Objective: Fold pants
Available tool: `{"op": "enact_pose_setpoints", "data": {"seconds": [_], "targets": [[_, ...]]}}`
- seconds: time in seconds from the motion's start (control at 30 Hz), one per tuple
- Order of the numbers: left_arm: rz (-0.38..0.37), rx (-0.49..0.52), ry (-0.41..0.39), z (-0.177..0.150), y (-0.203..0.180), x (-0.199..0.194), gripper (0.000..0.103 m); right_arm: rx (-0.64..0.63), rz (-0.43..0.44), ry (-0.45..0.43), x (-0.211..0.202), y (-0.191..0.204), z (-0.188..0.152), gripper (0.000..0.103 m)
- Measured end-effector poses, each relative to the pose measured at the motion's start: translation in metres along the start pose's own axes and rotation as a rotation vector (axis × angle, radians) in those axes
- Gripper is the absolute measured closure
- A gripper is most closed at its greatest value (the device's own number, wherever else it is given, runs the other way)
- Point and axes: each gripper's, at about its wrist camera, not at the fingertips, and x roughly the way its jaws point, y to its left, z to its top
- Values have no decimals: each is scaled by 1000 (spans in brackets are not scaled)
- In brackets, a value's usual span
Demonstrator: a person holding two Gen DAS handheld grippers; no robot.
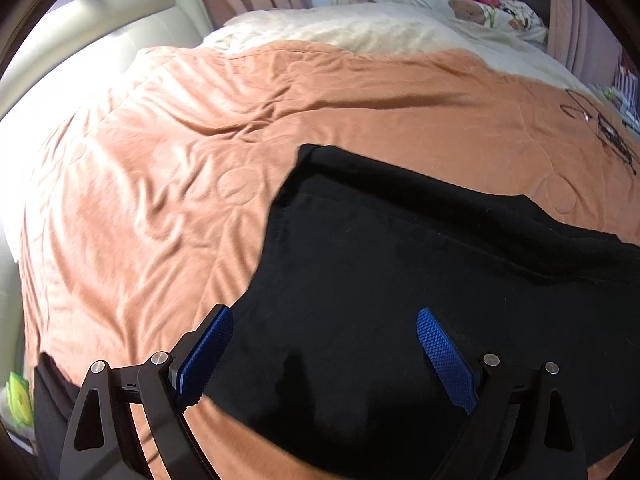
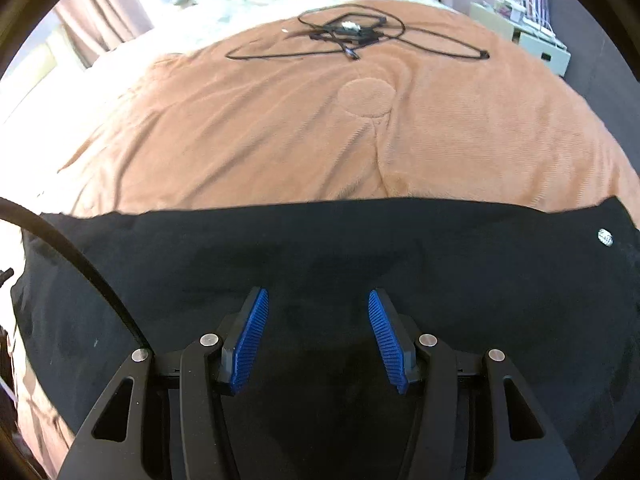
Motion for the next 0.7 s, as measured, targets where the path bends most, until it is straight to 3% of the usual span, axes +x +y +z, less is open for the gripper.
{"op": "enact_pose_setpoints", "data": {"seconds": [0.33,0.5,0.63,0.7], "targets": [[-45,-145,9,-45,42,-26,28,-7,81,-97,-63,-14,-58,49],[-49,-205,11,-67,56,-31,37,36,110,-138,-96,-30,-86,29],[-88,-287,24,-81,67,-23,52,84,120,-165,-118,-48,-115,25],[-126,-342,35,-87,73,-15,54,120,134,-161,-125,-58,-132,25]]}}
